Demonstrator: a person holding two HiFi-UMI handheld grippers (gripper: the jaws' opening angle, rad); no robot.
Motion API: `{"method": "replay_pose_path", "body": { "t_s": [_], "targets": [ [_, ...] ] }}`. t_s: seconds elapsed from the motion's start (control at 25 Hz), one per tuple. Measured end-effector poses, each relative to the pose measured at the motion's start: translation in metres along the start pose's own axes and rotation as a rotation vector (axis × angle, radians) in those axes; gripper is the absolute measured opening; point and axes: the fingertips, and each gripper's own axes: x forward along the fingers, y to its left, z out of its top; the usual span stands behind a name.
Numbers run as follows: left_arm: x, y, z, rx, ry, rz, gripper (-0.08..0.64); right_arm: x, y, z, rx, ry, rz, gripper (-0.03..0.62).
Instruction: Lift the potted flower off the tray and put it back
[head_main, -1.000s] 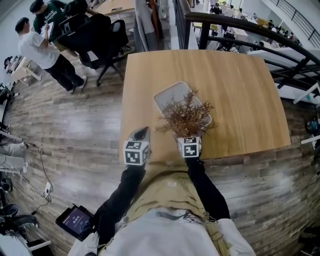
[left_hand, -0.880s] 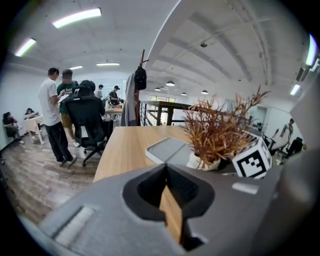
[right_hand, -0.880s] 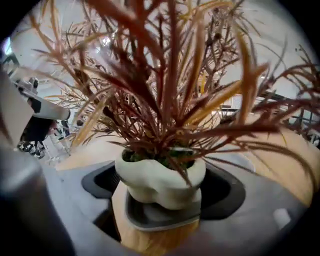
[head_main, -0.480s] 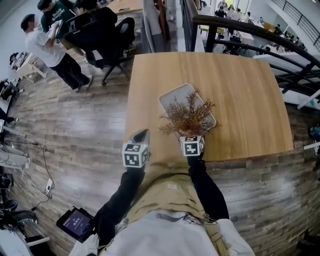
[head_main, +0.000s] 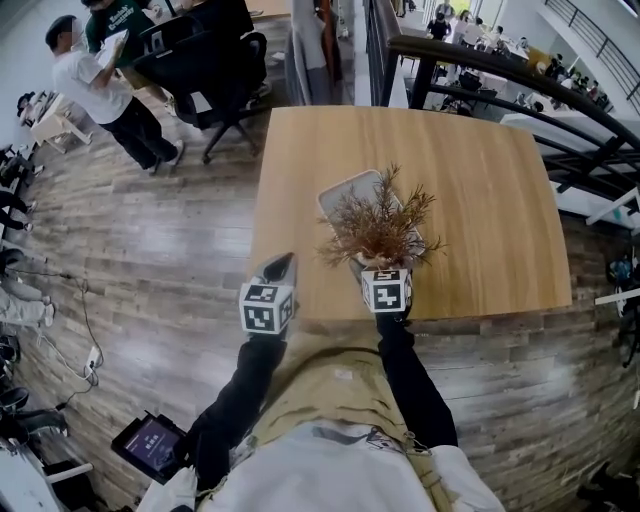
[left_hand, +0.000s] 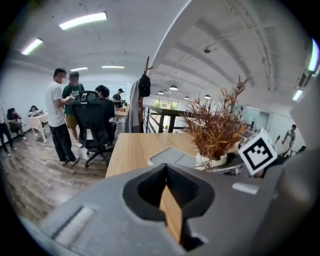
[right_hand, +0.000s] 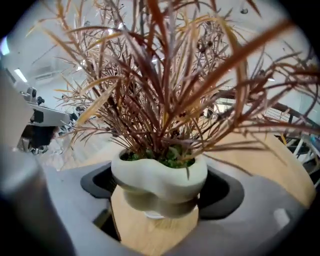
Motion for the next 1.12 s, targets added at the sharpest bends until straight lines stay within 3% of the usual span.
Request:
{"method": "replay_pose_path", "body": {
  "t_s": [0.48, 0.76, 1.12],
  "targets": [
    [-0.04, -0.034, 0.135, 0.021, -0.191, -0.03, 0.002, -0.112, -0.012, 0.137, 0.003, -0.117, -0.011, 0.495],
    [-0.046, -0.043, 0.166, 0.045, -0.22, -0.053, 0.0, -0.138, -0.015, 0.179, -0.001, -0.176, 0.003, 0.497],
    [-0.053, -0.043, 0.189, 0.064, -0.271, -0.031, 0.0, -0.154, -0.009, 0.203, -0.039, -0.221, 0.02, 0.497]
  ]
}}
